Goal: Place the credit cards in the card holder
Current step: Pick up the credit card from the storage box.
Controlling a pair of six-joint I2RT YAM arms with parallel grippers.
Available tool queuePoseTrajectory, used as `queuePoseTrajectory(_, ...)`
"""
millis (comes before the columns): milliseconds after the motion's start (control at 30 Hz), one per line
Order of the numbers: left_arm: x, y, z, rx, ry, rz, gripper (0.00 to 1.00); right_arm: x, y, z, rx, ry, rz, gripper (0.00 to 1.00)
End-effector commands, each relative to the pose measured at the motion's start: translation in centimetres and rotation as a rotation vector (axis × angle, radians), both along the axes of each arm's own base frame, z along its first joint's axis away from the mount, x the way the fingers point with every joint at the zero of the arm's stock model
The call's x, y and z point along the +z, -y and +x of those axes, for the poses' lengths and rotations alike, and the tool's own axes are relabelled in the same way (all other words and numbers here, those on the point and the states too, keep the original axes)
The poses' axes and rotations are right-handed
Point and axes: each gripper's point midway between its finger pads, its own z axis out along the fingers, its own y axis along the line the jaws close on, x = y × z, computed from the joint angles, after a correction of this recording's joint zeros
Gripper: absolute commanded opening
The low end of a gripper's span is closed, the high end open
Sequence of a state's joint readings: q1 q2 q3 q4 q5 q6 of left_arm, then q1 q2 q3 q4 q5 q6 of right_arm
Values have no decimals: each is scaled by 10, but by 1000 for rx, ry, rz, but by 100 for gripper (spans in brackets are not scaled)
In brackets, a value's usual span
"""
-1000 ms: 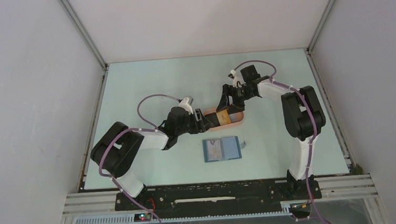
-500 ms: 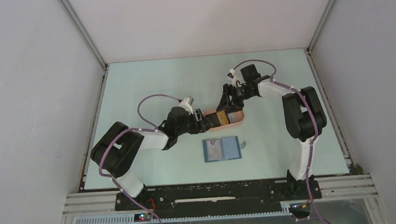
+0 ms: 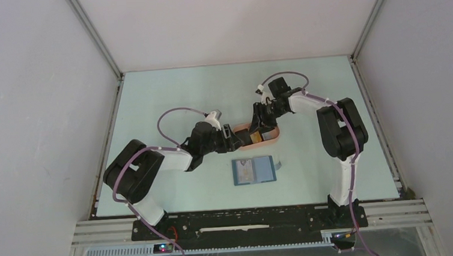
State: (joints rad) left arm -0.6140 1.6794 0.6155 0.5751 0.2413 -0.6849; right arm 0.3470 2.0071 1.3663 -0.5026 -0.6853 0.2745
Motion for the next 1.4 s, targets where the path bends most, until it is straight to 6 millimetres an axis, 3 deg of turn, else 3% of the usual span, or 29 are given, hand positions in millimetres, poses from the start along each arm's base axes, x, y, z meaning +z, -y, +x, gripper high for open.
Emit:
queuePoseTrajectory(0, 39, 7, 9, -4, 86, -79, 63, 19, 2, 14, -1, 46, 31, 46)
queuePoseTrajectory(233, 46, -1, 5, 3, 104, -67, 63, 41, 11, 18, -17, 59, 94, 44)
queuePoseTrajectory(700, 52, -11, -4, 9, 121, -54, 63, 31, 17, 18, -15, 30, 80, 42)
queuePoseTrajectory(1000, 58, -20, -13, 15, 139, -53, 63, 14, 19, 17, 4, 25, 7, 27)
queuePoseTrajectory(1200, 65, -27, -19, 23, 159, -53, 63, 23, 19, 18, 6, 42, 22, 5)
queuePoseTrajectory(1367, 72, -32, -25, 28, 183, -61, 63, 38, 21, 19, 9, 69, 68, 0)
